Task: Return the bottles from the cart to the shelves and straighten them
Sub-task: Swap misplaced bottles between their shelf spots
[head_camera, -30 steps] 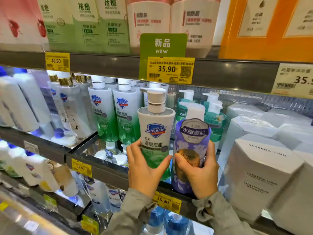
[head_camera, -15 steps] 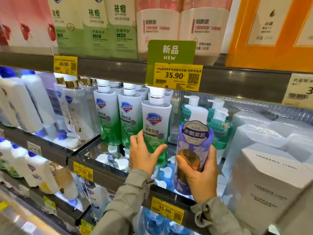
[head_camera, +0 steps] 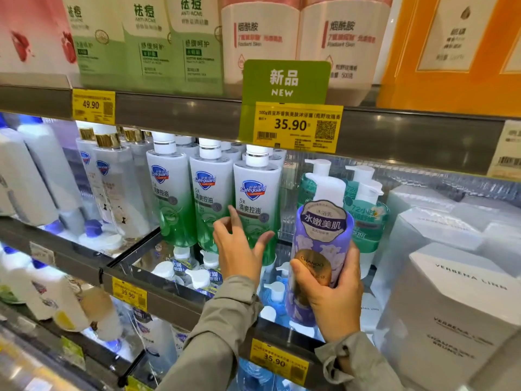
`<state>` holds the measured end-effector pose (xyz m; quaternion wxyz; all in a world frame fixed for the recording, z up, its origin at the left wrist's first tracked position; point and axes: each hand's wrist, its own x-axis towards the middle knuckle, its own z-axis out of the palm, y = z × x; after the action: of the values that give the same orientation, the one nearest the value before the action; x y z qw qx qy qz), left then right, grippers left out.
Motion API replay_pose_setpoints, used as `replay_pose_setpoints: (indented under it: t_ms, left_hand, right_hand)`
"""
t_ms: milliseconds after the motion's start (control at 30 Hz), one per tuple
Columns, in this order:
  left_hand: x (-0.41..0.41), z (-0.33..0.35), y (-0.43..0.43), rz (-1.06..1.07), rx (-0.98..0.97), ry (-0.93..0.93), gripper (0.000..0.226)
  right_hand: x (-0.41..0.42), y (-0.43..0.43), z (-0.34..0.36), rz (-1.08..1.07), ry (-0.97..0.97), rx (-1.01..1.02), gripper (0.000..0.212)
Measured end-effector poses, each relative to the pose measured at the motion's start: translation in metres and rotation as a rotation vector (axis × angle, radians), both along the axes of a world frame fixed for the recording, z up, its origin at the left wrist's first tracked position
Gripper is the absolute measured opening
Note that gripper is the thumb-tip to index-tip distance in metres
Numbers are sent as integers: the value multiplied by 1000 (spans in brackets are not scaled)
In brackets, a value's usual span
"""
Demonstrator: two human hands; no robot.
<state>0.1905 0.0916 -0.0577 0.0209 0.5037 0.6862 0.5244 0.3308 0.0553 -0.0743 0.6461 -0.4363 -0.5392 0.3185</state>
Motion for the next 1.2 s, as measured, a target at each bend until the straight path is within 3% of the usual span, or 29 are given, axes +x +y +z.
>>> replay_pose_setpoints:
  t_ms: [133,667,900,1033,1200]
  left_hand:
    - [1,2,0,29,50,-6,92]
    - [-1,6,-7,-11,-45,-42,87]
    - [-20,1,-25,-237,-174,-96,69]
    - [-25,16,-43,-411,-362,83,53]
    - [-25,36,-61,-566,-431,199,43]
  right_hand:
    - [0,-1,3,-19,-18,6,91]
    - [7,-12,17,19,-117,61,65]
    - [10,-21,23,25,-147,67,64]
    - [11,-26,29,23,-147,98,62]
    - [5,-44,39,-52,-102,155,66]
